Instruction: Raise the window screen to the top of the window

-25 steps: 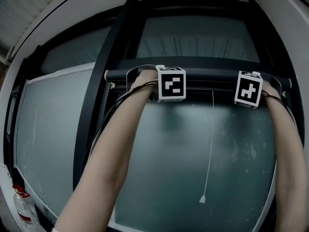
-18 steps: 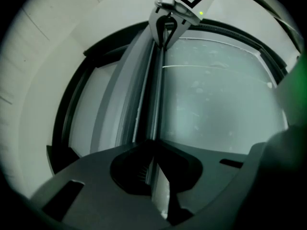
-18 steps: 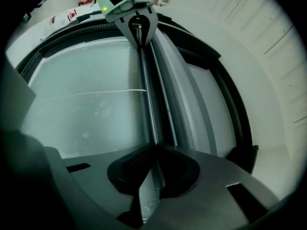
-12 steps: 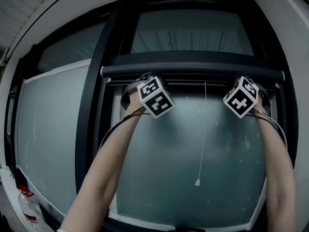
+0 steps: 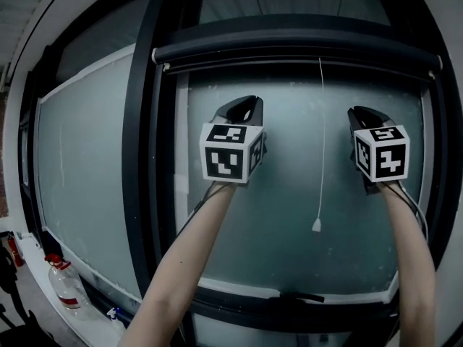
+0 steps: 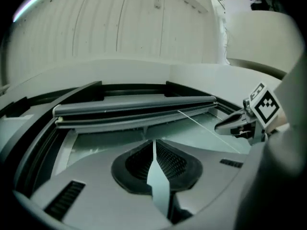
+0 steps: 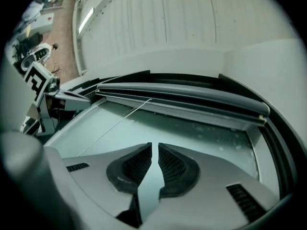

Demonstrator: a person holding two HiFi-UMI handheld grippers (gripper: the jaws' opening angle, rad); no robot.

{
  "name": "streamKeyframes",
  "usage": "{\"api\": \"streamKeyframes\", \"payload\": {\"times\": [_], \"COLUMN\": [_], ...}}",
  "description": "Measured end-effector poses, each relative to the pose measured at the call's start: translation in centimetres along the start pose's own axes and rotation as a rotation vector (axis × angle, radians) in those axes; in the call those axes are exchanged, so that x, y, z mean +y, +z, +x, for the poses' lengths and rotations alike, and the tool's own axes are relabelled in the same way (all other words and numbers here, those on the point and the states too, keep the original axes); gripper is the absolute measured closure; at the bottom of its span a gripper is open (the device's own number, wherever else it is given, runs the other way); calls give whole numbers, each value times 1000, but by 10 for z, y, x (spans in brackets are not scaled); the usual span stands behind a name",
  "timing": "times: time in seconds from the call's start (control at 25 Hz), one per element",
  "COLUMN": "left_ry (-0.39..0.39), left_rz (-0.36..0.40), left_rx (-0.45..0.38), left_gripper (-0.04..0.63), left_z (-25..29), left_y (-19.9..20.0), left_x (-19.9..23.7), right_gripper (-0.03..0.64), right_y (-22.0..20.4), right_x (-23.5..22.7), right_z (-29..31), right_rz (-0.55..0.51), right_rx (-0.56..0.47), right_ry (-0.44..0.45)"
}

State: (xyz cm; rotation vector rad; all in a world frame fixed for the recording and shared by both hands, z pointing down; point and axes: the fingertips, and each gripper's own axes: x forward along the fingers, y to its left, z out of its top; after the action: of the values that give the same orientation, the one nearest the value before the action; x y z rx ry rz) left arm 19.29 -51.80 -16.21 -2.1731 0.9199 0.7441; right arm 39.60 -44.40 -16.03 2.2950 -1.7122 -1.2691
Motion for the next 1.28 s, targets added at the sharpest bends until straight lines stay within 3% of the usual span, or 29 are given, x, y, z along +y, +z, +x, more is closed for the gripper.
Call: {"api": "streamKeyframes", "payload": {"times": [0.2, 0.32, 0.52, 0.64, 0.72, 0.84, 1.04, 1.28], "left_ry": [65, 85, 170, 196, 168, 143, 98, 64], "left_rz": [-151, -219, -166, -243, -311, -353, -250, -327], "left_rx": [128, 211, 410, 511, 547, 565, 586, 642], "left_gripper": [574, 574, 592, 592, 592, 592, 592, 592], "left_z": [-71, -119, -234, -298, -326, -353, -384, -414], "left_y": [-101, -162, -256, -299, -317, -335, -338, -349], "left_x": [-30, -50, -83, -106, -128, -155, -193, -221], "right_gripper": [571, 571, 571, 571, 572, 595, 609, 609], "right_y": [-69, -113, -196, -240, -263, -287, -321, -342], "right_x": [41, 61, 111, 137, 155, 180, 230, 273], "right_z": [-56, -94, -177, -233, -263, -295, -340, -374], "right_rz": [225, 279, 347, 417, 483, 509, 496, 588], "right_rx": [-27, 3, 155, 255, 294, 317, 394, 467], "right_ry": [5, -6, 41, 62, 69, 53, 61, 120]}}
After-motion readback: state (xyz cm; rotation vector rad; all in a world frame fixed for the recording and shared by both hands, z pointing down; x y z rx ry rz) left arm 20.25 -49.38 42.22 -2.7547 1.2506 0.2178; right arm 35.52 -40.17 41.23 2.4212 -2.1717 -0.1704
